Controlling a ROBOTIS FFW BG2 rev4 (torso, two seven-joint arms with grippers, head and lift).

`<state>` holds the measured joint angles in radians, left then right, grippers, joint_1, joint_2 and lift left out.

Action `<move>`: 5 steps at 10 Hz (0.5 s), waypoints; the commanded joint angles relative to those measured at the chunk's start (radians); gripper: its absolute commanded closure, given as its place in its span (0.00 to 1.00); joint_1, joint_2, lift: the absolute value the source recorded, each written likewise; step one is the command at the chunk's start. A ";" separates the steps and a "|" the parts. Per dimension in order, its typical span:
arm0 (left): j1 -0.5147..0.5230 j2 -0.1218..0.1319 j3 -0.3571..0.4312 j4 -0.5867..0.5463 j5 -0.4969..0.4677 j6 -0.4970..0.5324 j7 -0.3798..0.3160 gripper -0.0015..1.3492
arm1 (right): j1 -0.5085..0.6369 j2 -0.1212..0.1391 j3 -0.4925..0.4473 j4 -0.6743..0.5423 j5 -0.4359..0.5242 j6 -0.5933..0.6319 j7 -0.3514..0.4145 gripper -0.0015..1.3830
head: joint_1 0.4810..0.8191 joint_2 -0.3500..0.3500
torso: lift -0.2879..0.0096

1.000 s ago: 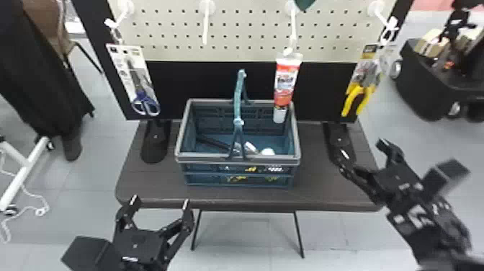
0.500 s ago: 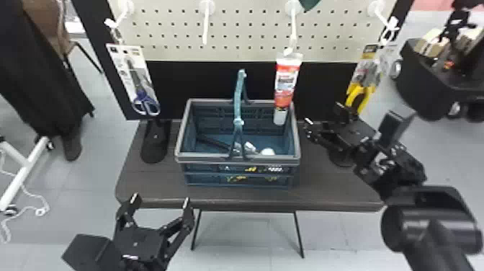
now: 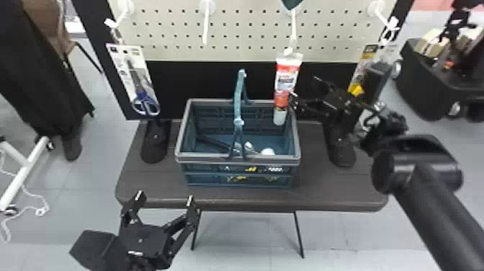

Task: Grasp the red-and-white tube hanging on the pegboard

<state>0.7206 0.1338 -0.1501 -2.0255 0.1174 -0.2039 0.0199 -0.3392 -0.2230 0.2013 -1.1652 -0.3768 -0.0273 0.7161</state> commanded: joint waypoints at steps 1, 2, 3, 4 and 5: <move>-0.007 0.001 -0.006 0.009 0.002 0.000 0.000 0.16 | -0.085 -0.012 0.076 0.077 -0.090 0.018 0.022 0.16 | 1.00 0.51 | 0.63; -0.013 0.001 -0.009 0.014 0.002 0.000 0.000 0.16 | -0.118 -0.012 0.107 0.121 -0.114 0.017 0.046 0.16 | 1.00 0.51 | 0.63; -0.013 0.001 -0.009 0.014 0.004 -0.002 0.000 0.16 | -0.118 -0.012 0.109 0.106 -0.111 0.027 0.049 0.19 | 1.00 0.51 | 0.63; -0.011 0.001 -0.009 0.014 0.004 -0.002 0.000 0.16 | -0.113 -0.012 0.109 0.109 -0.111 0.027 0.048 0.36 | 1.00 0.51 | 0.63; -0.011 0.001 -0.008 0.014 0.005 -0.002 0.000 0.16 | -0.109 -0.010 0.109 0.109 -0.111 0.029 0.048 0.63 | 1.00 0.51 | 0.63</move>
<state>0.7087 0.1350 -0.1591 -2.0115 0.1221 -0.2057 0.0199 -0.4509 -0.2337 0.3097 -1.0575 -0.4878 0.0017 0.7639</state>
